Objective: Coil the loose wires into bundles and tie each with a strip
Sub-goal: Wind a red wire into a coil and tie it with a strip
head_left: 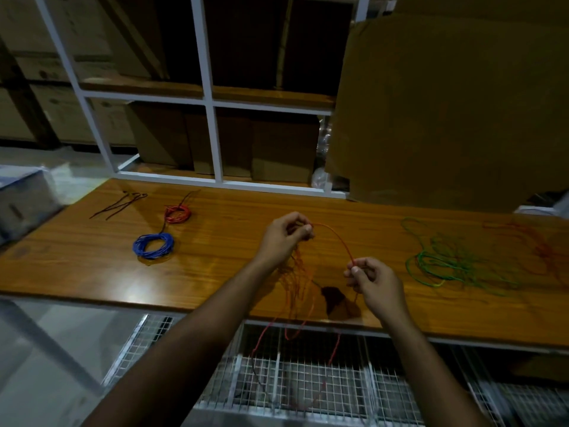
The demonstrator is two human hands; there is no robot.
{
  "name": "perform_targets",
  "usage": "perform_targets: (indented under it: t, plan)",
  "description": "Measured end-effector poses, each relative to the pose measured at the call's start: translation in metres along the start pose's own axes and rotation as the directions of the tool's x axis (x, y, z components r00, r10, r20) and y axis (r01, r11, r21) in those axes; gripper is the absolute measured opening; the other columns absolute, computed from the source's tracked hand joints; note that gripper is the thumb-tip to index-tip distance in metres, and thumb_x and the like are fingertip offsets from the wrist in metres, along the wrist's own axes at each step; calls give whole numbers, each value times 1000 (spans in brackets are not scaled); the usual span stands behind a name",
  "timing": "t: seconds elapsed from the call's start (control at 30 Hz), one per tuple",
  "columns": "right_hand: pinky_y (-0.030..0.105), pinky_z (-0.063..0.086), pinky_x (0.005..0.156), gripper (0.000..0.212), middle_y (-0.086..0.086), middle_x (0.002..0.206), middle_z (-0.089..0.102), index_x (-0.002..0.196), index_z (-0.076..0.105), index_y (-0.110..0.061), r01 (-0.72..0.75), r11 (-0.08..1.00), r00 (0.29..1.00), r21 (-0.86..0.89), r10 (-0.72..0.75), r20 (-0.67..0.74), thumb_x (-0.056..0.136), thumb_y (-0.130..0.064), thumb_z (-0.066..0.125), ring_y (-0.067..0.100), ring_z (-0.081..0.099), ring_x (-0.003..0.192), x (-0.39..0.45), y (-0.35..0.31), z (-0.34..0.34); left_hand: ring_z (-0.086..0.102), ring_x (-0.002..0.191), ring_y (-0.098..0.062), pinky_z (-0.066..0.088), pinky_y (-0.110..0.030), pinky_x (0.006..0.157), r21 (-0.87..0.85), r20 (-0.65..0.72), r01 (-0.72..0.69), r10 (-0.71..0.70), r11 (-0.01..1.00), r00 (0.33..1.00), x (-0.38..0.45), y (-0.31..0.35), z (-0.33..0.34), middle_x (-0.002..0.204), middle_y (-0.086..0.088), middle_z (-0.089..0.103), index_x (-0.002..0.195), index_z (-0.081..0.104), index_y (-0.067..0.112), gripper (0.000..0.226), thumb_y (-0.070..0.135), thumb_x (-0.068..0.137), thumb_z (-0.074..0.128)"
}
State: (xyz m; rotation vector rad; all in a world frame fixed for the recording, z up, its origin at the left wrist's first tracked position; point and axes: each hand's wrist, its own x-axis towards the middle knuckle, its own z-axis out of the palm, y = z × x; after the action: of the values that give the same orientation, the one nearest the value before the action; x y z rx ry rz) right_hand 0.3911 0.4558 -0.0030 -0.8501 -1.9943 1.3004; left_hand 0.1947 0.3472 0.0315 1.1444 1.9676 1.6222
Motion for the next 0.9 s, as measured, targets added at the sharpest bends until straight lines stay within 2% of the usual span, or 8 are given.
perform_targets:
  t: [0.13, 0.23, 0.33, 0.43, 0.53, 0.7, 0.8, 0.9]
  plan:
    - [31, 58, 72, 11, -4, 86, 73, 93, 67, -25, 51, 994, 998, -101, -47, 41, 99, -19, 59, 9, 71, 78, 1, -3, 3, 70, 84, -14, 60, -29, 75, -53, -18, -57, 57, 997, 998, 0, 14, -5, 93, 2, 71, 101, 70, 21, 9, 19, 93, 65]
    - [33, 60, 66, 12, 3, 85, 74, 95, 69, -18, 18, 994, 998, 112, -12, -61, 99, -17, 58, 17, 74, 76, 10, -17, 3, 64, 70, -16, 54, -27, 65, -218, -38, 47, -56, 975, 998, -8, 23, -3, 84, 0, 70, 102, 71, 17, 11, 22, 95, 64]
    - [36, 61, 66, 10, 6, 88, 75, 99, 68, -16, -17, 971, 984, 238, 59, -169, 99, -15, 59, 19, 75, 77, 24, -29, -4, 50, 62, -10, 43, -21, 58, -338, 248, 306, -229, 890, 941, -20, 22, -10, 76, 0, 57, 103, 67, 10, 22, 26, 101, 53]
    - [38, 62, 68, 7, 8, 89, 74, 98, 67, -16, -52, 960, 981, 274, 101, -167, 98, -15, 60, 21, 75, 78, 31, -33, -9, 54, 70, -11, 45, -22, 67, -635, 470, 433, -124, 640, 874, -34, 20, -14, 86, -5, 57, 120, 61, 4, 28, 15, 95, 55]
    - [40, 62, 65, 16, 11, 81, 72, 93, 67, -11, -116, 963, 985, 244, 142, -94, 97, -25, 62, 23, 74, 70, 27, -33, -7, 57, 74, -14, 45, -32, 78, -812, 429, 362, 45, 458, 902, -40, 31, -19, 88, -3, 61, 139, 49, 4, 47, 13, 93, 53]
    - [28, 42, 49, 40, 1, 62, 60, 84, 69, -9, -114, 993, 986, 7, 113, 121, 102, -38, 49, 12, 51, 51, 19, -23, 10, 41, 44, -3, 31, -15, 41, -809, 217, 229, -86, 542, 972, -34, 56, -25, 65, 1, 56, 113, 65, 5, 36, 33, 101, 46]
    - [25, 36, 59, 27, 1, 78, 58, 103, 71, -9, -209, 956, 937, 207, 135, 322, 105, -16, 45, 12, 45, 64, 18, -15, 11, 38, 49, -6, 28, -19, 46, -852, 200, 243, -140, 463, 970, -29, 65, -35, 64, 0, 50, 103, 66, 3, 42, 30, 104, 35]
    - [24, 47, 65, 24, 6, 88, 62, 115, 67, -3, -275, 877, 907, 394, 101, 408, 100, 0, 49, 13, 55, 74, 18, -14, 9, 48, 65, -10, 38, -21, 61, -866, 179, 218, -129, 451, 975, -27, 72, -46, 77, -3, 58, 115, 63, 2, 38, 22, 104, 33]
